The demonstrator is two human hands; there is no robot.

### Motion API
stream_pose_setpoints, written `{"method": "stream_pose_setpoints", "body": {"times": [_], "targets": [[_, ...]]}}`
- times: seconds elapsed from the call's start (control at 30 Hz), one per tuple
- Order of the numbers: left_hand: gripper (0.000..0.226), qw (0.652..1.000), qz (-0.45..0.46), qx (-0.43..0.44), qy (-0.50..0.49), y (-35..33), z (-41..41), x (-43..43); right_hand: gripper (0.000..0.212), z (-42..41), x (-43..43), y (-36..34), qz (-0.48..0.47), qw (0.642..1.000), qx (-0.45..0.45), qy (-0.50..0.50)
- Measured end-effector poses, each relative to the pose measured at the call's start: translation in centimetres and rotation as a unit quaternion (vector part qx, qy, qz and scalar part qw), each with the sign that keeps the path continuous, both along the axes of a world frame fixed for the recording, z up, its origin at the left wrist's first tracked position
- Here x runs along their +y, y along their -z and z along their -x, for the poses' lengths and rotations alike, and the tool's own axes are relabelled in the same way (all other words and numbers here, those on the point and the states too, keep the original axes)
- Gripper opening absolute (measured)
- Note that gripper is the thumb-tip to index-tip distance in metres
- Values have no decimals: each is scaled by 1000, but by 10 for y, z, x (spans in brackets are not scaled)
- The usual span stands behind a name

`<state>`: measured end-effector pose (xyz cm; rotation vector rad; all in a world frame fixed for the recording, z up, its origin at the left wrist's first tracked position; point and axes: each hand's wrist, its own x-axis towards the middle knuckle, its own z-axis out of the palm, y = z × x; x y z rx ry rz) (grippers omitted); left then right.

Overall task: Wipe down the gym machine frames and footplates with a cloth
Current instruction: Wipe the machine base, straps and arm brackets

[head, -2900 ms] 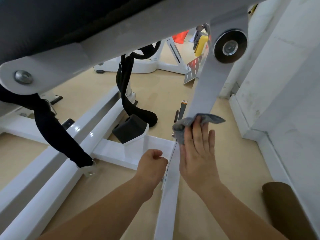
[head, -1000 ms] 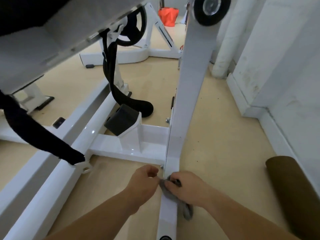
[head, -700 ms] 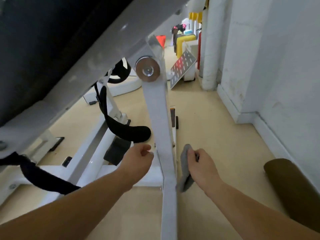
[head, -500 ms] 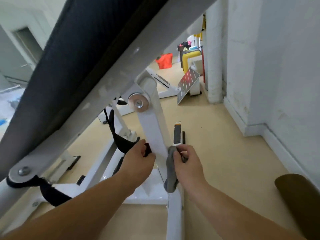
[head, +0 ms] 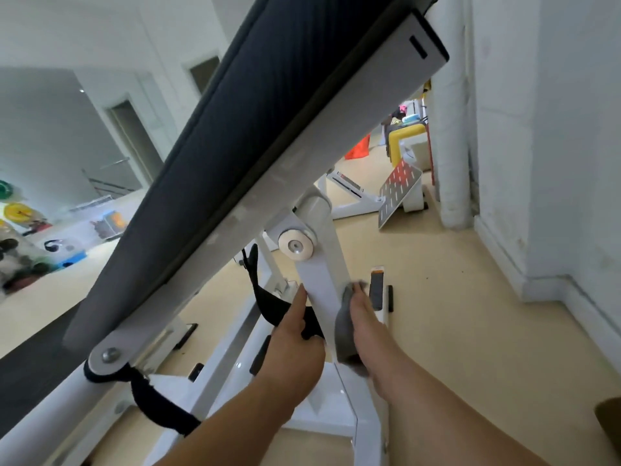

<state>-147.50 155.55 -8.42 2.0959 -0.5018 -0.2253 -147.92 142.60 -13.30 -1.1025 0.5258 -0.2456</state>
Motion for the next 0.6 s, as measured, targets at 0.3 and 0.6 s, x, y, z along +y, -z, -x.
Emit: {"method": "stream_pose_setpoints", "body": {"times": [0.3,0.6], "targets": [[38,998,60,19,-2,7,-9,2,52,-8,20,-62,203,942,-256,79],[43,999,-16,28,-2,30,-10,10,52,11,20,27,190,979,-79,13]]}}
